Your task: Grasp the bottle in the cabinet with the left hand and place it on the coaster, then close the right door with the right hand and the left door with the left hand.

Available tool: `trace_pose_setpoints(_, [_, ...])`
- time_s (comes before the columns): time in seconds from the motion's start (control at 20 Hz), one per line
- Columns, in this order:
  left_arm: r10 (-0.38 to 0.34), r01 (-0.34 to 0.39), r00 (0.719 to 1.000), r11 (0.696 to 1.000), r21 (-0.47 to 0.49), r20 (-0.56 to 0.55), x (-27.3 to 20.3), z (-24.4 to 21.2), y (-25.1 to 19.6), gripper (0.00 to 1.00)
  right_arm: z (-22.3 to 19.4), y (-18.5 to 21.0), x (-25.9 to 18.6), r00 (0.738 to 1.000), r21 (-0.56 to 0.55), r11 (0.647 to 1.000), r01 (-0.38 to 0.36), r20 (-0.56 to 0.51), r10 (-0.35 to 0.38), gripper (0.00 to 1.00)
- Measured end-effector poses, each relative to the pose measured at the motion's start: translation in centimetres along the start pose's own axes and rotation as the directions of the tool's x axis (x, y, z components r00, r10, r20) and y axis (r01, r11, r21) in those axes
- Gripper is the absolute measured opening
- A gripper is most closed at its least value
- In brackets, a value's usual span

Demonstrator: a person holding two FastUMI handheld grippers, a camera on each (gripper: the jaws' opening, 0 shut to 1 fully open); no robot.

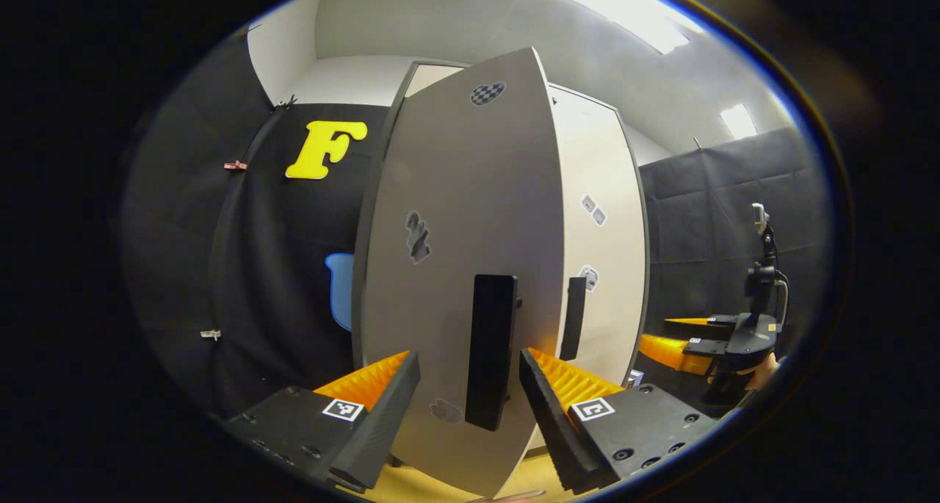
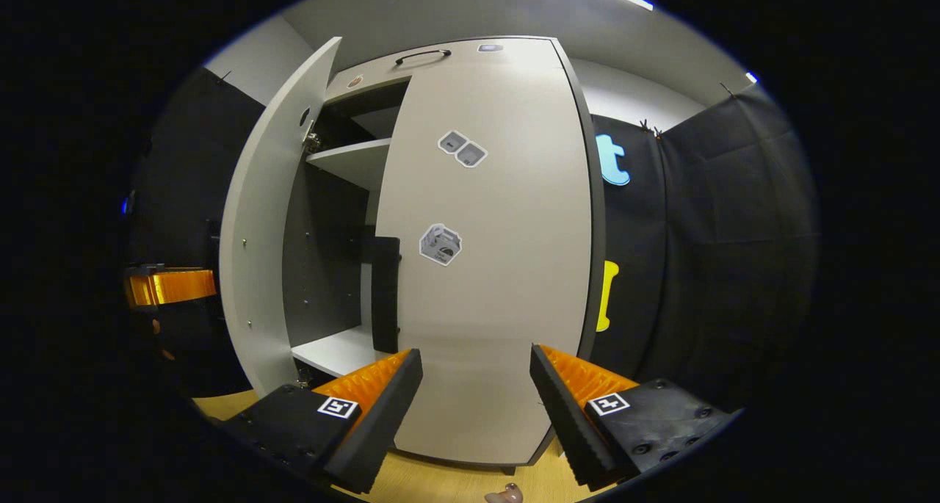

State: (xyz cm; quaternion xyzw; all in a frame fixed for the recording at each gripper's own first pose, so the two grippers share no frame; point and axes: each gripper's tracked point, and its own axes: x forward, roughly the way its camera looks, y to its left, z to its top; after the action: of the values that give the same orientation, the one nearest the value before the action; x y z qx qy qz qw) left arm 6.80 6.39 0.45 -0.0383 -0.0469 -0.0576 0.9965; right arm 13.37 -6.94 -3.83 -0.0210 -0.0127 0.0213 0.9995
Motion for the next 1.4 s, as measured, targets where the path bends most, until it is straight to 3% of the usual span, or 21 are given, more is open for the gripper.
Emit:
trace_pose_setpoints(0.25, [-0.014, 0.014, 1.0, 1.0, -0.006, -0.008, -0.2, -0.3, -2.1, 0.87, 0.2, -0.4, -0.4, 1.0, 0.019, 1.0, 0.012, -0.007, -0.012, 0.97])
trace_pose_setpoints(0.5, [0.03, -0.029, 0.999, 0.999, 0.017, -0.045, -0.8, -1.8, -1.9, 0.88, 0.5, 0.3, -1.6, 1.0, 0.049, 0.999, 0.019, -0.017, -0.018, 0.98])
trace_pose_setpoints(1.1, [-0.028, 0.027, 0.998, 1.0, -0.014, -0.056, -2.8, -2.6, -2.3, 0.88, 2.1, 3.1, -5.9, 0.999, 0.078, 0.996, 0.038, -0.016, -0.037, 0.97])
trace_pose_setpoints(1.4, [0.018, -0.016, 0.998, 0.999, 0.033, -0.061, -2.8, -2.8, -1.3, 0.88, 2.4, 4.4, -7.2, 0.998, 0.052, 0.997, 0.057, -0.013, -0.056, 0.98])
